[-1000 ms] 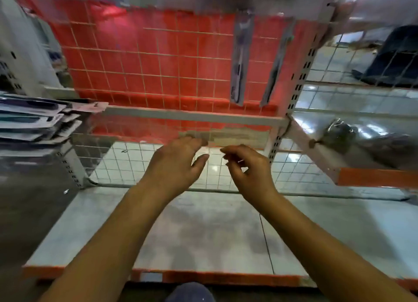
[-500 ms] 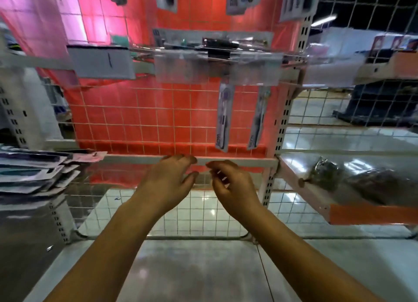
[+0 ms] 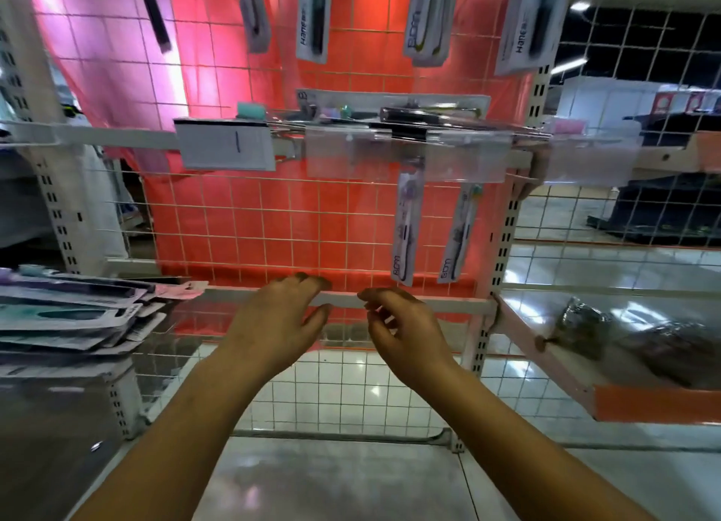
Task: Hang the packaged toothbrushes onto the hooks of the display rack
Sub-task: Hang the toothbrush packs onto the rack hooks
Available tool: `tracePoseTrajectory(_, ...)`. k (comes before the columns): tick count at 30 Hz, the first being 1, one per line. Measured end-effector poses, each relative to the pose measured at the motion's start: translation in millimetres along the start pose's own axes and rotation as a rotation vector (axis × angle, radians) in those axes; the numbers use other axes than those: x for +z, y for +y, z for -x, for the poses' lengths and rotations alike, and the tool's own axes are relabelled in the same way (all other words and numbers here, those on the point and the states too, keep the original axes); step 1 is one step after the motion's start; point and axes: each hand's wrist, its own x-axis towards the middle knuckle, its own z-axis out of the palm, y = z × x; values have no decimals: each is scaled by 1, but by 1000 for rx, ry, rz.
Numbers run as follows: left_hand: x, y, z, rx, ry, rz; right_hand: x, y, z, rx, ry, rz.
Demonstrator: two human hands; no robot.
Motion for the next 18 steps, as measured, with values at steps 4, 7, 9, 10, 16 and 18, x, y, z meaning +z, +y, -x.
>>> tracePoseTrajectory(4, -11, -15, 10, -21, 32, -15, 8, -15, -4, -5, -59, 25)
tracePoseTrajectory(7, -22, -25, 19, -11, 85, -3, 13, -31, -6, -77, -61, -19)
tracePoseTrajectory(9, -31, -27, 25, 5, 136, -3, 16, -43, -8, -161, -41, -39)
tracePoseTrajectory(10, -36, -27, 28, 22, 162, -12, 17, -48, -8, -203, -29, -39)
tracePoseTrajectory(16, -72, -12, 39, 106, 239, -38, 2, -77, -11, -366, 78, -67)
tracePoseTrajectory(18, -84, -3, 40, 122, 255, 7, -10, -86, -12, -384, 112, -90)
